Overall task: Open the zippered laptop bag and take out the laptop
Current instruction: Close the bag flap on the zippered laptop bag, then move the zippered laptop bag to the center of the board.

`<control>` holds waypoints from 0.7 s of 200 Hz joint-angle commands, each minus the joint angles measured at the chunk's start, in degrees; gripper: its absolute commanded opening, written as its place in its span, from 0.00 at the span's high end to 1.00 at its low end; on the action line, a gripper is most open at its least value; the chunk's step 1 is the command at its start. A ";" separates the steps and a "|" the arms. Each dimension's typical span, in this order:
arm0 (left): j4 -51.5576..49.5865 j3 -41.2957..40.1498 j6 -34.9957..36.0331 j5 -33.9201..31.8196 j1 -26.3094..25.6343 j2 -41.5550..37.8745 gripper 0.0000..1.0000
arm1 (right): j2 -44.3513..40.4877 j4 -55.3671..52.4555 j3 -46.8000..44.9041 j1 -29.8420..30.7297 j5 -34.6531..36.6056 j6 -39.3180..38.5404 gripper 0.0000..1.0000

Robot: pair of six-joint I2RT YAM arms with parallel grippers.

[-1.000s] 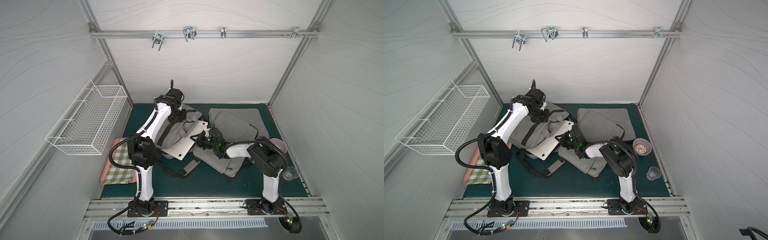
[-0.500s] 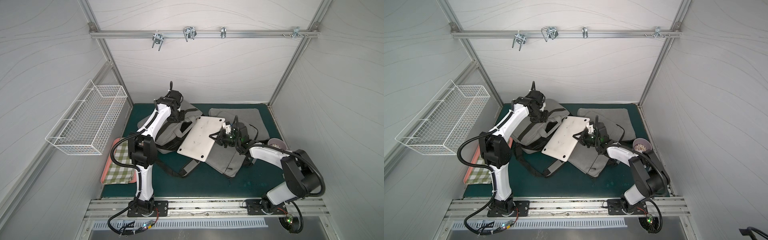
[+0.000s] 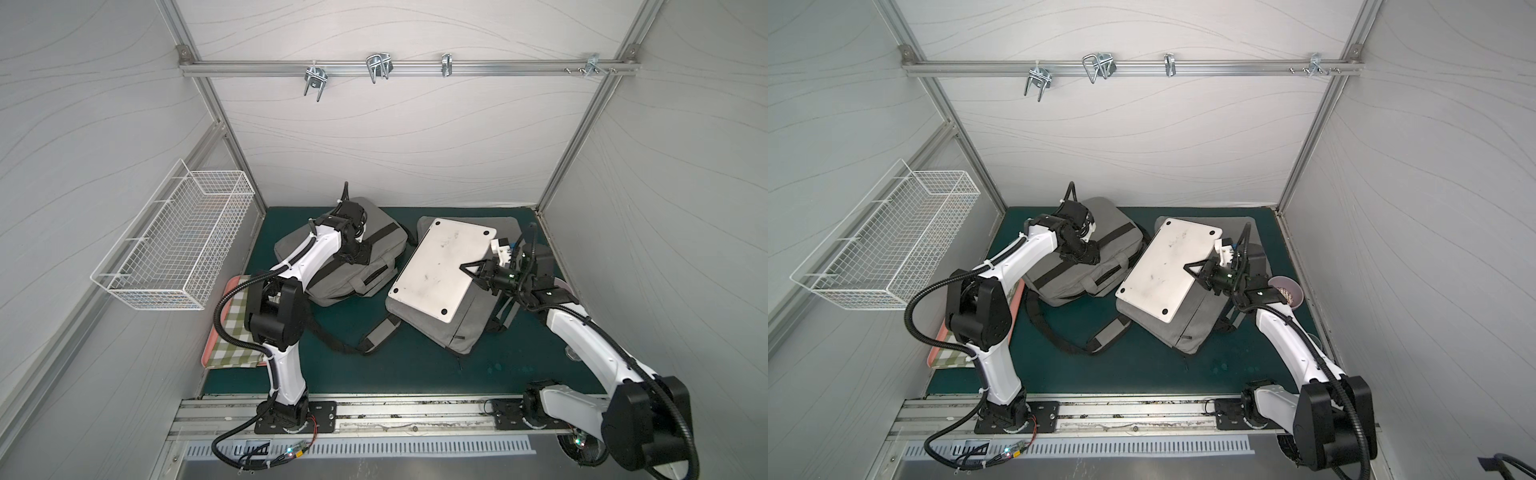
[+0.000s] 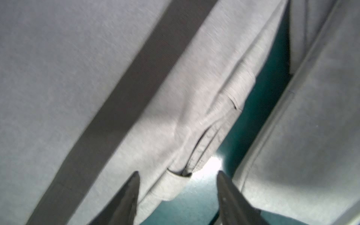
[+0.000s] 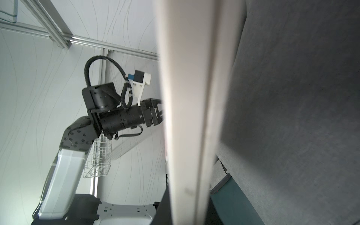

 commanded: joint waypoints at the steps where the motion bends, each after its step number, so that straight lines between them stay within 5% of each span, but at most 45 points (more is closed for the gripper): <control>1: 6.59 -3.04 10.61 0.96 -1.23 -4.61 0.29 | -5.13 0.80 0.84 -3.08 -5.12 -2.67 1.00; 42: 11.66 -12.04 21.90 1.89 -4.48 -7.48 0.22 | -6.95 -2.79 0.84 -4.20 -4.89 -4.46 1.00; 78: 15.24 -15.19 28.13 -4.36 -8.34 -3.87 0.20 | -6.93 -4.30 0.97 -4.19 -4.88 -5.67 1.00; 140: 19.81 -15.29 30.10 -16.36 -12.07 2.23 0.19 | -6.42 -4.24 -0.32 -4.19 -4.52 -6.20 1.00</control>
